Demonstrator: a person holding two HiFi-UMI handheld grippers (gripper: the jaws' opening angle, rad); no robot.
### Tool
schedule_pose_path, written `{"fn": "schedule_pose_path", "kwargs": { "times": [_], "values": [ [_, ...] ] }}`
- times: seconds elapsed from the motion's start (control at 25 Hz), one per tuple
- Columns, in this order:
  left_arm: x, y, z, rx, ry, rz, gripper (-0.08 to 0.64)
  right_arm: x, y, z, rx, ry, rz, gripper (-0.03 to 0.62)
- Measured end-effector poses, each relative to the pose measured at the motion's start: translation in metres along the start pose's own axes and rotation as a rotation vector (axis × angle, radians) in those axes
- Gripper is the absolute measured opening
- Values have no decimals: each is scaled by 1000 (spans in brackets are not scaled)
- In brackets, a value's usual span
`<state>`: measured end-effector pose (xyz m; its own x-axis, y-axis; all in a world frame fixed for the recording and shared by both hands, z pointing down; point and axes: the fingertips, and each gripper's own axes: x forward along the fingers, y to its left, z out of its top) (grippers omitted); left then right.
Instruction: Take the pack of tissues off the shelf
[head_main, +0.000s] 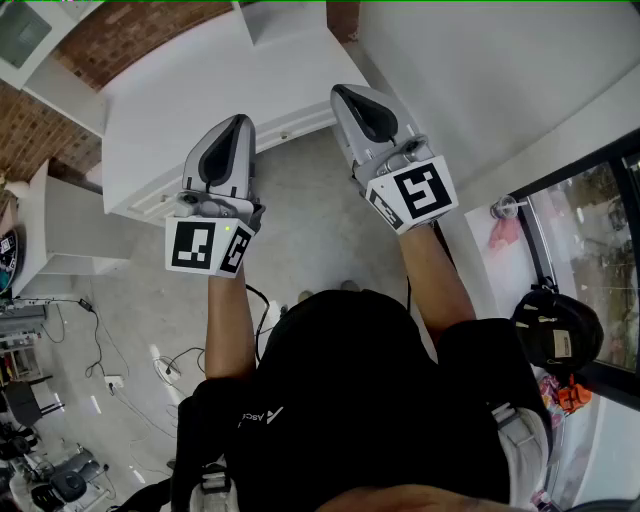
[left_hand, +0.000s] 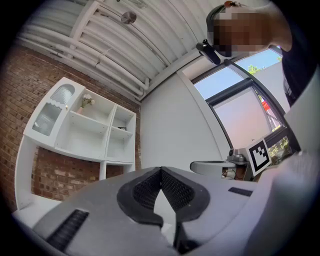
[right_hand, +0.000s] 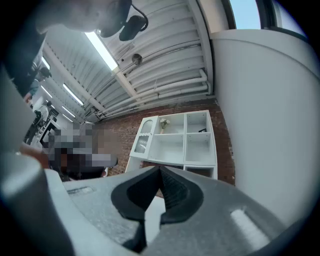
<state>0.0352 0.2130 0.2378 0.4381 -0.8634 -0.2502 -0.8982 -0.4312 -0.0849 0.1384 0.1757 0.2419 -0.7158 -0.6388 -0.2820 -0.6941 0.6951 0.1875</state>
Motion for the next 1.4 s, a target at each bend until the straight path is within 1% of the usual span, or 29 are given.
{"fn": "schedule_pose_path", "kwargs": {
  "times": [0.24,0.52,0.8,0.96,1.08,1.24,1.4],
  "values": [
    [14,-8,-4,-3,6,9,-2,-4,-15,-4,6,3,8,0],
    [39,-20,-16,14,19,31,-2,-4,-38,-18,26,2,41,2],
    [64,-8,-23,30,22,54,-2,19,-64,-31,32,5,46,2],
    [85,16,-27,31,7,53,-2,47,-78,-40,22,5,39,2],
    [103,44,-33,28,-13,46,-2,77,-86,-51,3,15,34,2],
    [136,93,-47,24,-38,16,-2,130,-100,-77,-18,38,15,2],
    [178,156,-57,22,-62,-28,-2,204,-118,-99,-47,62,-19,2]
  ]
}}
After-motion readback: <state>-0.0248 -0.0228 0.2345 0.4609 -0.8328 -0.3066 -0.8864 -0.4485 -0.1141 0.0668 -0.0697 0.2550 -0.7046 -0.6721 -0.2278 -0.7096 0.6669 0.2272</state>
